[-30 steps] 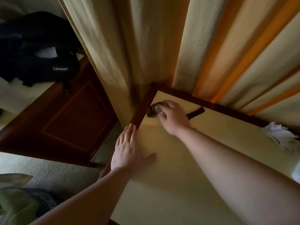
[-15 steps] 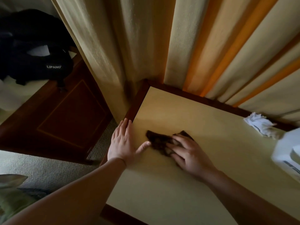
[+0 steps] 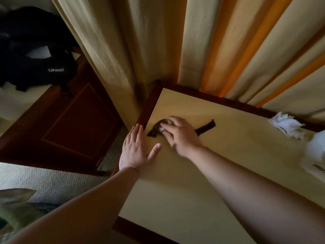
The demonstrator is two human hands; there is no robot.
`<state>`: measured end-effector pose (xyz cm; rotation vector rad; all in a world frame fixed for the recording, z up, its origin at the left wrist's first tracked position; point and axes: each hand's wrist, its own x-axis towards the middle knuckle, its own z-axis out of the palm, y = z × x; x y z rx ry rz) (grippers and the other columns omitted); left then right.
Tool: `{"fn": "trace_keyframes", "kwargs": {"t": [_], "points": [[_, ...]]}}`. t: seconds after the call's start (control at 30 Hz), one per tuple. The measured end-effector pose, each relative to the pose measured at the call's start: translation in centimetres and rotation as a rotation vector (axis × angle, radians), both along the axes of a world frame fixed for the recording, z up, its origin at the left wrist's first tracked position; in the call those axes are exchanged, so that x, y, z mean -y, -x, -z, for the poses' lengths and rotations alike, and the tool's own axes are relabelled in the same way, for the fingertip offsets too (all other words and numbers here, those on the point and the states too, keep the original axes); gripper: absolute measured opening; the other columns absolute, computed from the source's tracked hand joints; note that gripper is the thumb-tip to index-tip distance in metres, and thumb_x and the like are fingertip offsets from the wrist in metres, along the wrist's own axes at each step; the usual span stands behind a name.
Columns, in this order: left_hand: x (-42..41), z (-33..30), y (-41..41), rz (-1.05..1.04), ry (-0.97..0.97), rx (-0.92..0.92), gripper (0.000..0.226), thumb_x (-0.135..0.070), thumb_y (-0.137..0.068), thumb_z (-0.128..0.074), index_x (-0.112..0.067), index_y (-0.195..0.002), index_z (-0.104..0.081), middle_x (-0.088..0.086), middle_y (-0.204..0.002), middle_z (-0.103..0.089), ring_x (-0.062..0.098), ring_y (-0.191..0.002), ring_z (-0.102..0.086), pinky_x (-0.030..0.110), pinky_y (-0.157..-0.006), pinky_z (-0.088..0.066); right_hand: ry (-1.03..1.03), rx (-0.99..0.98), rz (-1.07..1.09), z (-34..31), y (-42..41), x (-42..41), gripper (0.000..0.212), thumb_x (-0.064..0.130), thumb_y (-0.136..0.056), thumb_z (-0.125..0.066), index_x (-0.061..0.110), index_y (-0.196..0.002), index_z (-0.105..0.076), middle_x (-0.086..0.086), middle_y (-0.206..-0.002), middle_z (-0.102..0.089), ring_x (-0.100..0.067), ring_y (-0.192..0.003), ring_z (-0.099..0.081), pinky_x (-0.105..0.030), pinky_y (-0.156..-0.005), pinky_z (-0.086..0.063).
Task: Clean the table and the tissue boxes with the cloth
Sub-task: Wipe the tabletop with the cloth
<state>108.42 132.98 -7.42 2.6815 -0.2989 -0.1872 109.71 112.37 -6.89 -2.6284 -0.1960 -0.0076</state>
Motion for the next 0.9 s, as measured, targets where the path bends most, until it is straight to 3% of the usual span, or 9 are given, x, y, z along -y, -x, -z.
{"fn": "trace_keyframes", "kwargs": {"t": [0.2,0.27,0.37,0.47,0.6,0.77,0.83,0.9], "points": [[-0.2,-0.2,0.0,-0.02,0.075,-0.018,0.114,-0.092,-0.084,-0.011,-0.012,-0.164,-0.019,0.005,-0.171,-0.017,0.018,-0.158,-0.009,0.036,-0.128,-0.01,0.003,0.005,-0.236,-0.1,6.5,1.9,0.037,0.045,-0.103,-0.057,0.03,-0.135,-0.069,-0.001,-0.145,-0.055,-0.026,-0.135,-0.051,-0.04,-0.117,-0.039],[-0.4,-0.3,-0.3,-0.021,0.098,-0.054,0.11,-0.09,-0.085,-0.02,-0.015,-0.164,-0.018,0.002,-0.172,-0.015,0.015,-0.158,-0.007,0.033,-0.128,-0.008,0.019,0.029,-0.198,-0.3,7.3,3.7,0.037,0.038,-0.101,-0.063,0.025,-0.135,-0.07,-0.003,-0.144,-0.057,-0.026,-0.134,-0.052,-0.041,-0.116,-0.042],[-1.4,-0.7,-0.7,-0.002,0.126,-0.088,0.104,-0.077,-0.087,-0.055,-0.021,-0.165,-0.016,-0.006,-0.172,-0.013,0.01,-0.157,-0.007,0.032,-0.126,-0.013,0.055,0.007,-0.071,-0.5,5.2,4.6,0.04,0.033,-0.1,-0.063,0.021,-0.138,-0.068,-0.005,-0.143,-0.058,-0.025,-0.133,-0.053,-0.045,-0.112,-0.048],[-3.2,-0.7,-0.5,0.03,0.102,-0.127,0.1,-0.058,-0.088,-0.067,-0.028,-0.165,-0.011,-0.016,-0.171,-0.008,0.006,-0.156,-0.009,0.033,-0.124,-0.025,0.082,-0.047,0.054,-0.9,-0.2,3.6,0.043,0.032,-0.103,-0.061,0.02,-0.144,-0.063,-0.007,-0.151,-0.053,-0.028,-0.14,-0.046,-0.046,-0.118,-0.039],[-4.0,-0.3,0.1,0.015,0.167,-0.111,0.092,-0.045,-0.09,-0.064,-0.029,-0.165,-0.015,-0.017,-0.17,-0.011,0.004,-0.155,-0.012,0.036,-0.123,-0.03,0.081,-0.089,0.093,-1.3,-6.5,-0.6,0.044,0.039,-0.107,-0.053,0.022,-0.148,-0.058,-0.003,-0.158,-0.046,-0.027,-0.145,-0.038,-0.039,-0.121,-0.029],[-4.0,0.0,0.0,0.018,0.207,-0.093,0.093,-0.075,-0.087,-0.035,-0.024,-0.164,-0.022,-0.01,-0.17,-0.019,0.005,-0.156,-0.014,0.029,-0.123,-0.023,0.017,-0.056,-0.104,-1.1,-4.4,-4.3,0.036,0.036,-0.102,-0.063,0.022,-0.135,-0.07,-0.005,-0.147,-0.057,-0.028,-0.134,-0.049,-0.045,-0.114,-0.042],[-4.1,0.1,0.1,0.006,0.228,-0.1,0.094,-0.081,-0.088,-0.03,-0.026,-0.164,-0.023,-0.011,-0.169,-0.021,0.005,-0.155,-0.015,0.032,-0.123,-0.026,-0.018,-0.018,-0.188,-0.8,-1.0,-4.1,0.03,0.031,-0.099,-0.069,0.021,-0.126,-0.075,-0.004,-0.14,-0.061,-0.027,-0.128,-0.054,-0.046,-0.109,-0.047],[-4.2,0.2,0.2,-0.001,0.236,-0.086,0.092,-0.083,-0.089,-0.03,-0.028,-0.163,-0.024,-0.013,-0.169,-0.021,0.004,-0.155,-0.017,0.034,-0.123,-0.03,-0.028,-0.016,-0.228,-0.8,2.5,-2.8,0.031,0.038,-0.101,-0.064,0.024,-0.126,-0.075,-0.001,-0.141,-0.06,-0.024,-0.132,-0.053,-0.043,-0.114,-0.043]]}}
